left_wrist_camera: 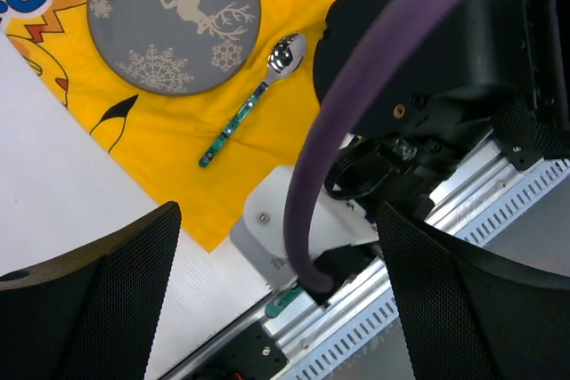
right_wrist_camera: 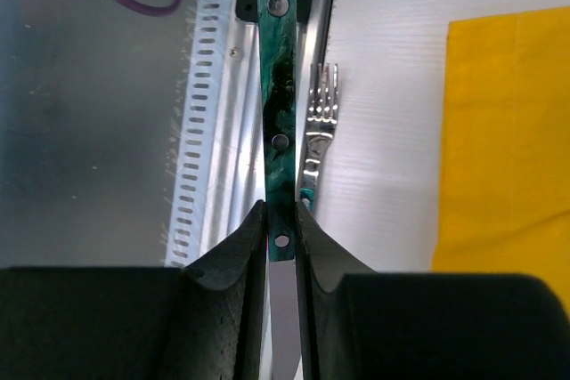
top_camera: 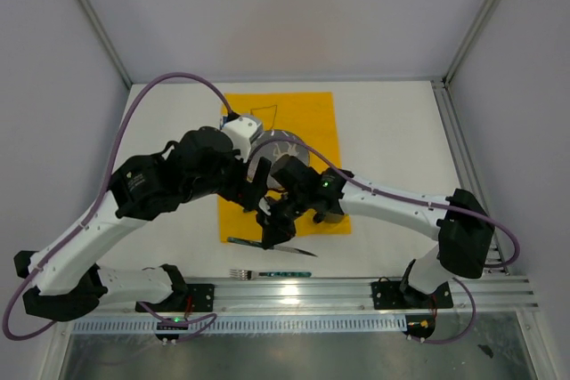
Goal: Set the dinner table for one person
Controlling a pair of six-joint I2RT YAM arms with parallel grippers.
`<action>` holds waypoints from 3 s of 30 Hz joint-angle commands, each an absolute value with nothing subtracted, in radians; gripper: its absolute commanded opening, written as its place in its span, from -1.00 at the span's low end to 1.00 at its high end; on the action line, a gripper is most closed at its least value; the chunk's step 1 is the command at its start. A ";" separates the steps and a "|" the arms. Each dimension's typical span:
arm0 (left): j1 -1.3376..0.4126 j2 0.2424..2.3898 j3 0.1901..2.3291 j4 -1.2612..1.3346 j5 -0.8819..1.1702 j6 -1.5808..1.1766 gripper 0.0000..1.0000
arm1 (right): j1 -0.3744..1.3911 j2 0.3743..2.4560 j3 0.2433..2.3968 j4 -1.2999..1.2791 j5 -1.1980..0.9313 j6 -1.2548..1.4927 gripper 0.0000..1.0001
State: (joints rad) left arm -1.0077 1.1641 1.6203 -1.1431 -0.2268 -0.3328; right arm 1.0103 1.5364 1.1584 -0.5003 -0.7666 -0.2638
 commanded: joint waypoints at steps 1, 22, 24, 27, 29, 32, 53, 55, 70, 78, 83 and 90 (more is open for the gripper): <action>-1.009 1.144 1.649 -1.144 -0.255 -0.327 0.82 | 1.068 1.568 1.253 -0.537 -0.612 -0.337 -0.77; -1.011 1.120 1.588 -1.095 -0.216 -0.325 0.77 | 1.252 1.723 1.344 -0.580 -0.005 -0.425 -0.94; -1.011 1.112 1.589 -1.098 -0.225 -0.321 0.77 | 1.256 1.714 1.324 -0.539 -0.005 -0.440 -0.94; -1.011 1.098 1.591 -1.104 -0.244 -0.318 0.76 | 1.258 1.692 1.256 -0.447 -0.026 -0.489 -0.94; -1.011 1.089 1.597 -1.111 -0.264 -0.318 0.76 | 1.258 1.681 1.229 -0.411 -0.054 -0.521 -0.94; -1.011 1.069 1.634 -1.141 -0.353 -0.333 0.72 | 1.259 1.693 1.232 -0.402 -0.081 -0.522 -0.94; -1.009 0.845 1.654 -1.266 -1.055 -0.565 0.62 | 1.269 1.749 1.252 -0.356 -0.011 -0.600 -0.94; -1.011 0.841 1.648 -1.259 -1.057 -0.563 0.62 | 1.269 1.766 1.250 -0.338 0.017 -0.620 -0.94; -1.011 0.758 1.586 -1.341 -1.019 -0.676 0.61 | 1.223 1.881 1.282 -0.253 0.066 -0.742 -0.94; -1.011 0.729 1.529 -1.365 -0.989 -0.729 0.60 | 1.155 1.925 1.345 -0.273 0.061 -0.752 -0.94; -1.011 0.713 1.534 -1.381 -0.991 -0.738 0.60 | 1.146 1.908 1.313 -0.282 0.064 -0.750 -0.94; -1.011 0.699 1.537 -1.373 -1.011 -0.729 0.60 | 1.152 1.865 1.267 -0.298 0.028 -0.693 -0.94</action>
